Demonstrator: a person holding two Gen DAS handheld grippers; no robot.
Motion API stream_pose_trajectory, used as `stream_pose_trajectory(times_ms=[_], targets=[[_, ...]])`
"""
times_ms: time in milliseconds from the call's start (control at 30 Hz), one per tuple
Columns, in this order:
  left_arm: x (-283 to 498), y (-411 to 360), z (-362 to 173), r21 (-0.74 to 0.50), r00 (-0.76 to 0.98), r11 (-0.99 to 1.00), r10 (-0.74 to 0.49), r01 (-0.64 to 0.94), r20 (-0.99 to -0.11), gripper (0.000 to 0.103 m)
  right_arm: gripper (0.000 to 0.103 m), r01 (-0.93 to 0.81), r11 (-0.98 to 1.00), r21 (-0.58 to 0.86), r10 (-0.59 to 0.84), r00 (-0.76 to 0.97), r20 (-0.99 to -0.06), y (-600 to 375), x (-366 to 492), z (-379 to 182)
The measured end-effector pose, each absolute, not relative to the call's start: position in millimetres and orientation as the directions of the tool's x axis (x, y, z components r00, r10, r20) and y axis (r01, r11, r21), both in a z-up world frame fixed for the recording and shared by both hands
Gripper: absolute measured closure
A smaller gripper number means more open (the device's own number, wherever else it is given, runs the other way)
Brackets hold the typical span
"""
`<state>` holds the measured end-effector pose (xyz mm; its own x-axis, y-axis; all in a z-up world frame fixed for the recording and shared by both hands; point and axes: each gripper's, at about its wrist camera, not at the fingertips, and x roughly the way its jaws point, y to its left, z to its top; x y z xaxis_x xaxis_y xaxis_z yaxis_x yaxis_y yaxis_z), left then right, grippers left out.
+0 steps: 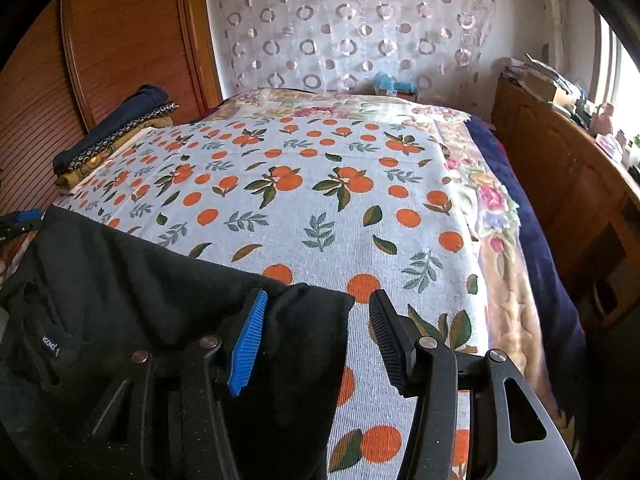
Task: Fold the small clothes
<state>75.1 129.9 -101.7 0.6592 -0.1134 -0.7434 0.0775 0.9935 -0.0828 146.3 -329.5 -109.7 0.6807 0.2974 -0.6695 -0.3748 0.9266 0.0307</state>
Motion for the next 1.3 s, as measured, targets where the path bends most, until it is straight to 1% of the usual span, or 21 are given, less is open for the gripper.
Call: stream_pose_trajectory(times_ms=[133,267,300,333,367,400,433,467,500,533,633,700,800,967,1167,1200,1267,1300], targets=[[82.4,127.5,-112.4,-0.077,0.636,0.994,-0.113,0.083,-0.764,0.028,0.048,-0.371,0.928,0.041,0.304,0.687,-0.660,-331.5,145.5,-108.0],[84.2,126.1,-113.6,-0.067,0.633,0.994,-0.105,0.085,-0.767,0.028,0.049,-0.367,0.926,0.088,0.334,0.688,-0.644,-340.5,143.7,-104.8],[84.1,125.4,-113.9,-0.061,0.632,0.994,-0.103,0.088,-0.768,0.027,0.052,-0.366,0.925,0.102,0.343,0.690,-0.638,-343.2,143.4,-104.6],[84.5,124.5,-114.2,-0.056,0.631,0.994,-0.101,0.091,-0.769,0.026,0.061,-0.366,0.924,0.116,0.352,0.690,-0.632,-345.8,142.8,-104.1],[85.3,123.3,-114.7,-0.050,0.629,0.994,-0.098,0.093,-0.771,0.026,0.063,-0.366,0.922,0.128,0.361,0.688,-0.630,-347.9,142.4,-103.9],[85.5,122.6,-114.9,-0.045,0.629,0.995,-0.095,0.094,-0.772,0.025,0.067,-0.367,0.920,0.140,0.368,0.685,-0.629,-349.8,142.2,-103.7],[85.9,121.6,-115.0,-0.042,0.628,0.995,-0.092,0.095,-0.773,0.024,0.073,-0.367,0.919,0.145,0.372,0.681,-0.631,-351.5,142.6,-104.0],[86.2,121.4,-115.2,-0.041,0.628,0.995,-0.092,0.095,-0.773,0.024,0.076,-0.365,0.921,0.139,0.366,0.680,-0.636,-352.4,142.8,-104.6],[86.7,121.0,-115.3,-0.041,0.627,0.995,-0.093,0.096,-0.773,0.024,0.080,-0.362,0.923,0.129,0.356,0.678,-0.644,-352.9,143.2,-105.4],[87.0,121.1,-115.4,-0.041,0.627,0.994,-0.094,0.098,-0.774,0.023,0.087,-0.362,0.924,0.125,0.352,0.674,-0.650,-351.2,143.9,-105.8],[87.0,121.5,-115.7,-0.040,0.625,0.994,-0.096,0.103,-0.775,0.021,0.100,-0.378,0.918,0.123,0.361,0.663,-0.656,-350.7,144.1,-104.1],[87.0,121.0,-116.0,-0.039,0.625,0.994,-0.095,0.103,-0.775,0.021,0.101,-0.377,0.919,0.117,0.359,0.675,-0.644,-351.9,144.2,-99.3],[87.3,120.7,-116.0,-0.041,0.625,0.994,-0.096,0.102,-0.775,0.021,0.101,-0.330,0.939,0.094,0.313,0.715,-0.625,-359.0,143.4,-94.8],[87.2,120.8,-115.9,-0.040,0.625,0.994,-0.095,0.102,-0.775,0.021,0.101,-0.326,0.943,0.071,0.292,0.704,-0.647,-352.6,144.5,-101.0],[87.3,120.7,-116.0,-0.040,0.625,0.994,-0.095,0.102,-0.775,0.021,0.100,-0.329,0.943,0.048,0.282,0.714,-0.641,-345.1,146.5,-100.1],[87.3,120.7,-116.0,-0.040,0.625,0.994,-0.095,0.102,-0.775,0.021,0.096,-0.336,0.941,0.043,0.284,0.715,-0.638,-344.1,146.2,-99.8],[87.2,120.8,-115.9,-0.040,0.625,0.994,-0.095,0.102,-0.775,0.021,0.083,-0.347,0.938,0.026,0.282,0.716,-0.639,-340.5,146.3,-101.3],[87.4,120.7,-116.0,-0.040,0.625,0.994,-0.095,0.102,-0.775,0.021,0.067,-0.352,0.936,0.022,0.283,0.714,-0.640,-339.7,146.9,-102.6]])
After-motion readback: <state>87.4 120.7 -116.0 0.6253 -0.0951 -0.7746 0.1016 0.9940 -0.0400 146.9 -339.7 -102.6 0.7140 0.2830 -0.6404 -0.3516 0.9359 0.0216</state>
